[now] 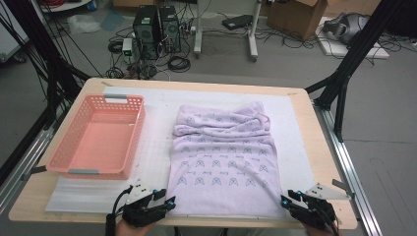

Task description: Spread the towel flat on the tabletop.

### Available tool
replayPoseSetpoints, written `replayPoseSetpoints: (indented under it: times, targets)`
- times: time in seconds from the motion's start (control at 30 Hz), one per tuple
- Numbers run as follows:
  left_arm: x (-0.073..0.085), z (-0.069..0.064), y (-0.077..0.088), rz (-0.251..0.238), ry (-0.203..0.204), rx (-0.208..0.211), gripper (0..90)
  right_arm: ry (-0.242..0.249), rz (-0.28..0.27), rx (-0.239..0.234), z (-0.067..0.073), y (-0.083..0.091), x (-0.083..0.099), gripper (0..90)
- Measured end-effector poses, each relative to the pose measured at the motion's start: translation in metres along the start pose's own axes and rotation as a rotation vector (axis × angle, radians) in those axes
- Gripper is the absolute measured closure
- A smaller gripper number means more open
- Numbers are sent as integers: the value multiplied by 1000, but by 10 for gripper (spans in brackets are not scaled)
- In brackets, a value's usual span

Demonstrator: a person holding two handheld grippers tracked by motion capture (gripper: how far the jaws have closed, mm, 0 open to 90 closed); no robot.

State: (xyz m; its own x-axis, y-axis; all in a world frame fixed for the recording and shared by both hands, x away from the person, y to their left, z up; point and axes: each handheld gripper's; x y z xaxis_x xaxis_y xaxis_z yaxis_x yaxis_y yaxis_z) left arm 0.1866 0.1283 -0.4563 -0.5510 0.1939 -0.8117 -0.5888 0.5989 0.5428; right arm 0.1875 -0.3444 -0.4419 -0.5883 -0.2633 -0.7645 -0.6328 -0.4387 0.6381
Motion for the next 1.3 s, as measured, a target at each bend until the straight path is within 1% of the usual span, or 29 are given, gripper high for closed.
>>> replayPoseSetpoints:
  times: [0.03,0.07,0.1,0.13,0.17,0.2,0.27,0.33,0.43,0.53,0.57,0.6,0.63,0.67,0.73,0.77,0.8,0.83,0.9,0.93,0.97,1.03,1.07,1.1,1.13,1.17,1.2,1.23,1.3]
  targets:
    - [2,-4,0,-9,-45,-47,609,3,22,1,0,-5,-2,622]
    - [2,-4,1,-9,-69,-66,742,15,34,1,0,-9,-2,655]
    - [2,-2,2,3,-32,-39,877,19,18,9,0,-10,-1,712]
    - [2,-1,4,7,-25,-40,876,18,10,-3,-1,-9,1,822]
    - [3,-1,7,13,-33,-44,879,8,9,-43,-2,-8,2,877]
    - [4,-1,10,18,-27,-44,881,10,12,-39,0,-6,3,881]
    - [8,1,19,22,-19,-41,881,35,28,-34,2,-1,5,886]
    - [12,3,28,20,-10,-29,882,54,25,-42,5,7,9,887]
    - [18,1,42,21,-7,-10,882,52,15,-70,8,18,14,888]
    - [27,-5,49,27,-30,12,880,54,17,-81,14,27,18,888]
    - [28,-6,48,21,-38,12,871,60,16,-82,15,27,19,886]
    - [27,-5,46,11,-40,5,818,57,16,-84,16,26,18,862]
    - [25,-3,42,2,-34,-3,657,55,9,-84,16,24,17,751]
    - [22,0,40,-10,-29,-10,582,46,-5,-71,15,21,15,625]
    - [16,5,35,-38,-11,-15,556,26,-30,-53,13,16,9,604]
    - [12,8,31,-47,4,-19,533,32,-36,-36,13,13,6,586]
    - [8,11,27,-56,11,-18,521,34,-36,-16,12,4,-2,576]
    - [3,12,22,-64,17,-20,521,34,-36,-16,12,4,-2,576]
    - [-5,15,13,-71,32,-14,503,34,-30,0,11,-7,-9,576]
    - [-8,16,9,-69,31,-12,504,38,-30,5,9,-13,-11,577]
    - [-11,16,4,-60,31,-13,504,29,-21,2,9,-18,-13,577]
    - [-13,17,-5,-27,30,-17,504,40,-4,11,7,-26,-15,591]
    - [-13,16,-9,-6,19,-27,506,41,1,13,7,-29,-15,597]
    - [-12,14,-11,-10,-12,-41,512,35,-4,14,6,-29,-15,619]
    - [-11,12,-11,-10,-45,-69,553,29,-5,11,5,-28,-14,650]
    - [-10,11,-11,-12,-84,-99,619,28,-6,14,3,-27,-13,704]
    - [-9,12,-10,-11,-85,-93,732,35,-9,22,2,-26,-12,770]
    - [-10,13,-9,-5,-67,-79,855,35,-11,21,1,-25,-11,806]
    - [-11,13,-7,9,-51,-77,877,15,-9,-7,-2,-22,-10,880]
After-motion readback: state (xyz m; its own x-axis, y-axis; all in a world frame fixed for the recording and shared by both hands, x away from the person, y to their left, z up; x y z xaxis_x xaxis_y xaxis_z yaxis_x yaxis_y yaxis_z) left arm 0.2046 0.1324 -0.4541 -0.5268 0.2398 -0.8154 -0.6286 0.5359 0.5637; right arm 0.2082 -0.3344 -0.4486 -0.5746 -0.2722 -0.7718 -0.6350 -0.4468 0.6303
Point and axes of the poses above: each handheld gripper's, and its own axes: y roughly backward along the jaws, x roughly out of its underside, z roughly to its left, and after that the axes turned 1 degree about -z, right-handed
